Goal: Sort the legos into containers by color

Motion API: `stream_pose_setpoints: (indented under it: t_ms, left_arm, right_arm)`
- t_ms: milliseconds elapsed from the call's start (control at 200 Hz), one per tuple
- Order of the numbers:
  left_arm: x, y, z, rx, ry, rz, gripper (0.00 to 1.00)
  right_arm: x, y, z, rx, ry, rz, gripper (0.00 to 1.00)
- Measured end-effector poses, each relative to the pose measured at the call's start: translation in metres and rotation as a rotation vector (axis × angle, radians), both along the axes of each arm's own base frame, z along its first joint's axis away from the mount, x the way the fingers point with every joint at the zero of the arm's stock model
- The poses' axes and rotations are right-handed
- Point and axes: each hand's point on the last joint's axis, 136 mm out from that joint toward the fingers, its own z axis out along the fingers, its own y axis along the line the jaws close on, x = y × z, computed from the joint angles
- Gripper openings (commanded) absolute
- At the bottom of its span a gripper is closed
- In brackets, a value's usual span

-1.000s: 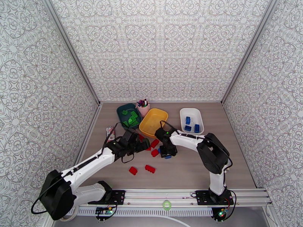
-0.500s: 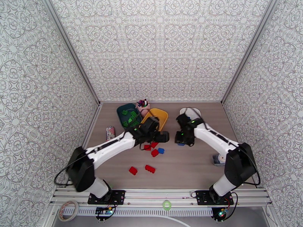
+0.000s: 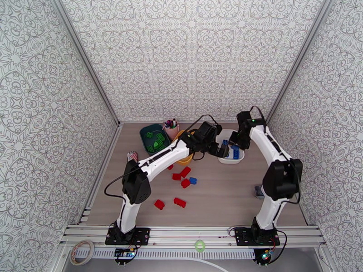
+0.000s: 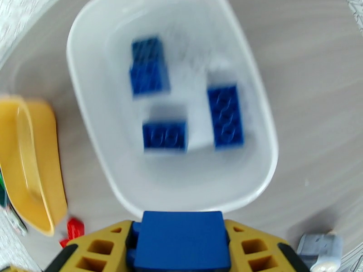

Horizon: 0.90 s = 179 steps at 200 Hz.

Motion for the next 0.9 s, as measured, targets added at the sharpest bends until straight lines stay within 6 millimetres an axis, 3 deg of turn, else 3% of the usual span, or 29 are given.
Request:
stream_pose_setpoints:
  t_ms: [90, 295, 580, 720, 895]
  left_arm:
    - [0.012, 0.003, 0.008, -0.013, -0.011, 0.019, 0.99]
    - [0.032, 0.022, 0.012, -0.024, -0.004, 0.076, 0.99]
    - [0.025, 0.053, -0.029, 0.028, 0.102, 0.150, 0.99]
    - [0.019, 0.077, -0.035, 0.029, 0.139, 0.213, 0.99]
    - [0.019, 0.123, -0.021, -0.010, 0.139, 0.339, 0.99]
  right_arm:
    - [0.016, -0.008, -0.002, -0.007, 0.009, -0.012, 0.53]
    - [0.031, -0.012, -0.002, -0.017, 0.020, 0.003, 0.58]
    - [0.016, -0.006, -0.001, -0.015, 0.034, 0.059, 0.58]
    - [-0.006, 0.017, 0.008, -0.015, 0.019, 0.135, 0.57]
    - [-0.039, 0.070, 0.014, -0.017, -0.011, 0.288, 0.59]
